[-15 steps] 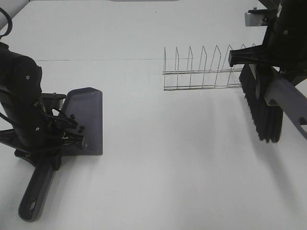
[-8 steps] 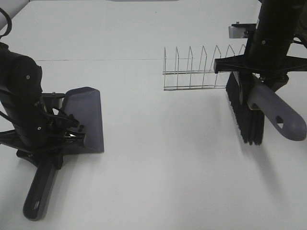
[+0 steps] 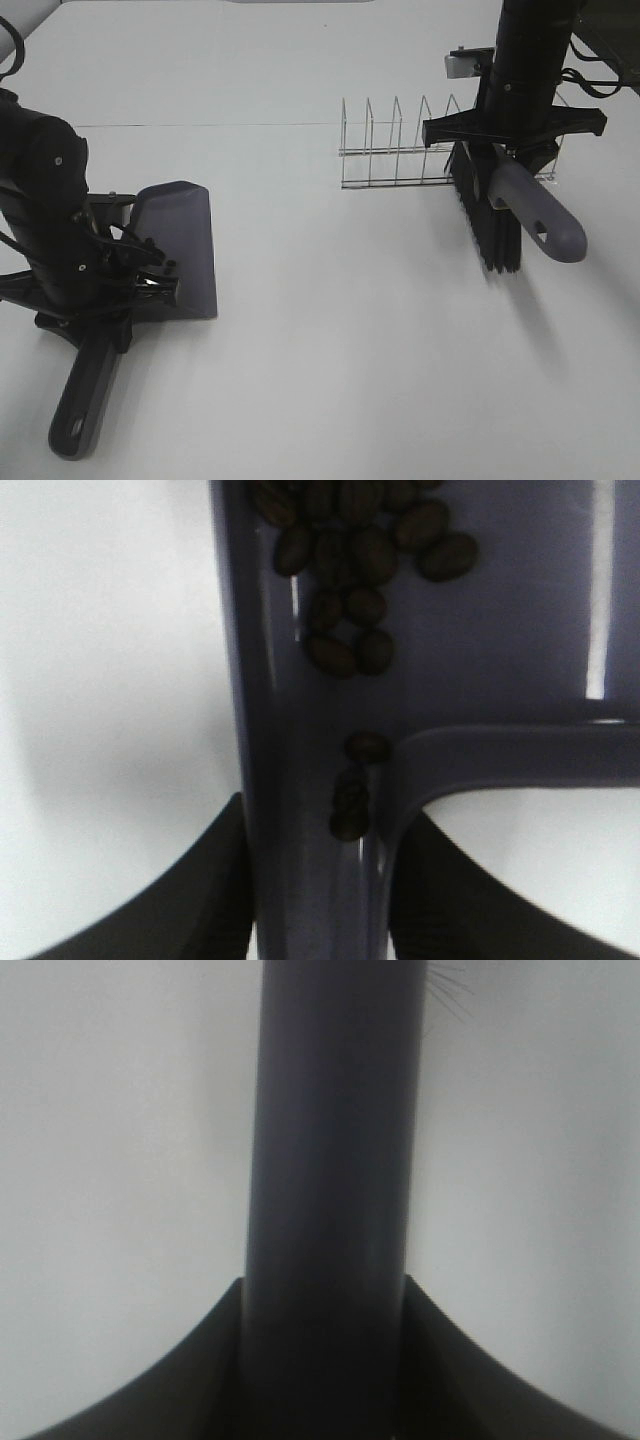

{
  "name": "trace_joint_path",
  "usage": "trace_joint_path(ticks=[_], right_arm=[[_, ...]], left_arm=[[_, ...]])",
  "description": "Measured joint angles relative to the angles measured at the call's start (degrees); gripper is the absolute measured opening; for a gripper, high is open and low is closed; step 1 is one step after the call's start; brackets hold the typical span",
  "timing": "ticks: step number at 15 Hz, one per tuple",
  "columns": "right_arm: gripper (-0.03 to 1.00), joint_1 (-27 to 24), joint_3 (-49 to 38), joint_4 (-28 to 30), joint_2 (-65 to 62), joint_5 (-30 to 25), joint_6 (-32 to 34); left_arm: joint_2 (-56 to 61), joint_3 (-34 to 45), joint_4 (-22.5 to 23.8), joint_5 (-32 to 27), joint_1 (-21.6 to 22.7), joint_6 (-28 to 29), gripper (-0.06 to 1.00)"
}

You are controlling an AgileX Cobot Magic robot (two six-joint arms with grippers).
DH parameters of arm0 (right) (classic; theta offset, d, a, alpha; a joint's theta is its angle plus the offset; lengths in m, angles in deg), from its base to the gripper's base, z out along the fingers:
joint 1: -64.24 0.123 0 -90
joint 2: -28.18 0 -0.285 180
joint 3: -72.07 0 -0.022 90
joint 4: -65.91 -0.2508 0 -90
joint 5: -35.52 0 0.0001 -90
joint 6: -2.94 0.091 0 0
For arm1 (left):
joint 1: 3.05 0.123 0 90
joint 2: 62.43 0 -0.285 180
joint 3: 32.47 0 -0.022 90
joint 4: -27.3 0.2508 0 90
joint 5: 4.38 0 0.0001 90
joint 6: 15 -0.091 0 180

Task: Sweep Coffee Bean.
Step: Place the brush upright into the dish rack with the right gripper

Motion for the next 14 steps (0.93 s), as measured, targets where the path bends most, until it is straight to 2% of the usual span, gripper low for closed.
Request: trace_joint_path(ticks=[3,9,13,14], right_arm=[[0.36,-0.17,3.95,2.35,2.69,-0.40,0.46],[0.36,-0.17,5.90,3.32,4.93,1.03,1.09],[0.36,-0.46,14.55,3.72,10.26,-0.80,1.55],[0.36,-1.15,19.31,3.84,12.49,-1.03,1.60]], left_arm=[[0.00,0.00,0.00,0.00,0.00,0.00,0.34],[0.00,0.00,0.00,0.00,0.00,0.00,0.34],[0.00,0.00,0.00,-0.06,0.00,0.00,0.34],[0.00,0.00,0.00,-0.11,0.00,0.00,0.34]])
